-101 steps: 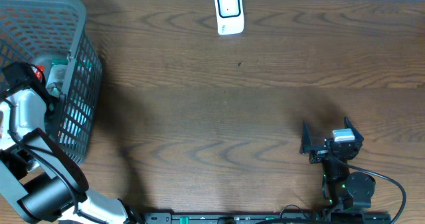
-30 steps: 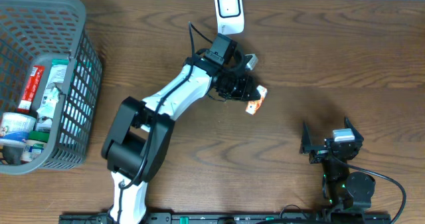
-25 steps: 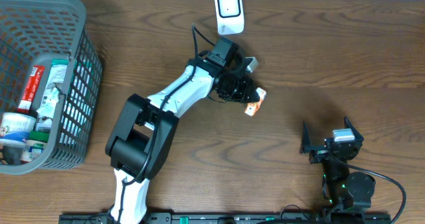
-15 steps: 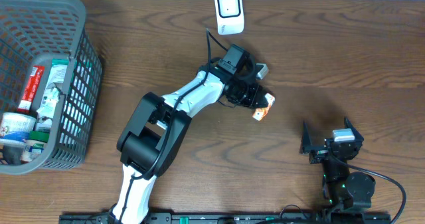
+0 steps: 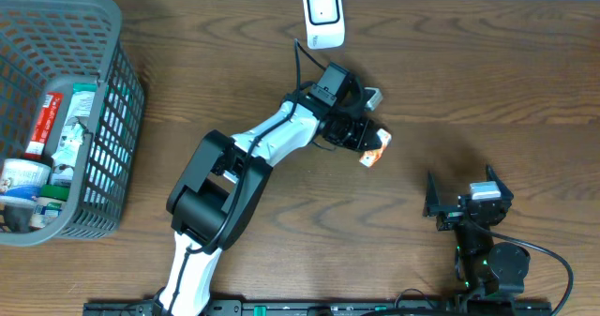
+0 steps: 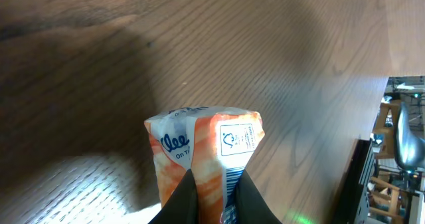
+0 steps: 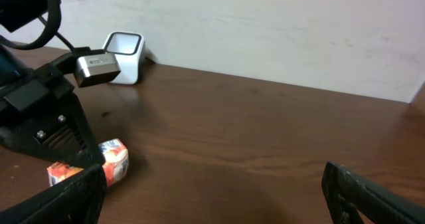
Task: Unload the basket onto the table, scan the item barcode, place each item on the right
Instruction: 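Hold the tissue pack in front of the white scanner, then release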
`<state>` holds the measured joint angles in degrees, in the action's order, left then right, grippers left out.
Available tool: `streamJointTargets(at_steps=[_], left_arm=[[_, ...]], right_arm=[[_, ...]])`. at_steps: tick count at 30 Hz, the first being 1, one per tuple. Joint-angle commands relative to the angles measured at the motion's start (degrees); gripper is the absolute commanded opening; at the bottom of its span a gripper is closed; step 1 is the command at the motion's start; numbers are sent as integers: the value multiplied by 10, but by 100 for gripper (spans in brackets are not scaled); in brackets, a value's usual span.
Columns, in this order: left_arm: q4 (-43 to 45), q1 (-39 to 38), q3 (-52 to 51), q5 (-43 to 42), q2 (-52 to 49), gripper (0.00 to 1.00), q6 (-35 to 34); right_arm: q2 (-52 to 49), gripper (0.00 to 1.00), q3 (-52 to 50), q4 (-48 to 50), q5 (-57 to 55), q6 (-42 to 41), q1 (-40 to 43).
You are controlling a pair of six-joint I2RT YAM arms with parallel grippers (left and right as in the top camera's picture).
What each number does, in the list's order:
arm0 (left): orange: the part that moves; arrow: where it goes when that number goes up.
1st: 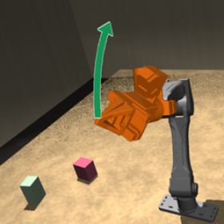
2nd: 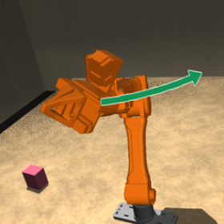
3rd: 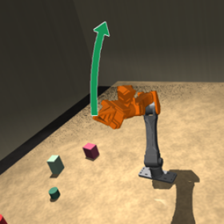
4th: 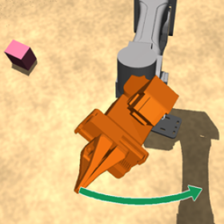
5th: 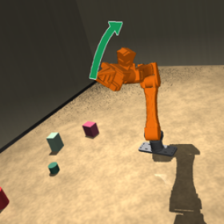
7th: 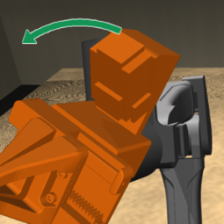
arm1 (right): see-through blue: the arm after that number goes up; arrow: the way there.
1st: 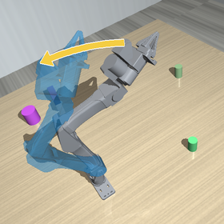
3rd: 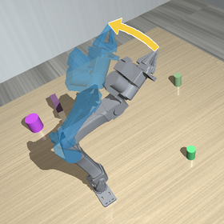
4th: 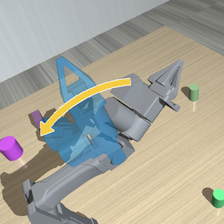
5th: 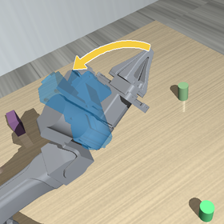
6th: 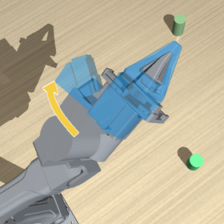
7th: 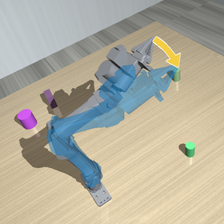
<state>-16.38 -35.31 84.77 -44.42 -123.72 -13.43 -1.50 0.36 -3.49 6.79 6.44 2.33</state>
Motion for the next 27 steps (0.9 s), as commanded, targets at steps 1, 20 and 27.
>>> streamJointTargets(at_steps=[1,20,27], left_arm=[[2,-3,-2,21,-7,8,10],[-2,-4,-3,51,-7,54,10],[11,4,-3,51,-6,66,10]], right_arm=[[-1,99,0,-2,2,-8,-2],[-1,99,0,-2,2,-8,-2],[-1,99,0,-2,2,-8,-2]])
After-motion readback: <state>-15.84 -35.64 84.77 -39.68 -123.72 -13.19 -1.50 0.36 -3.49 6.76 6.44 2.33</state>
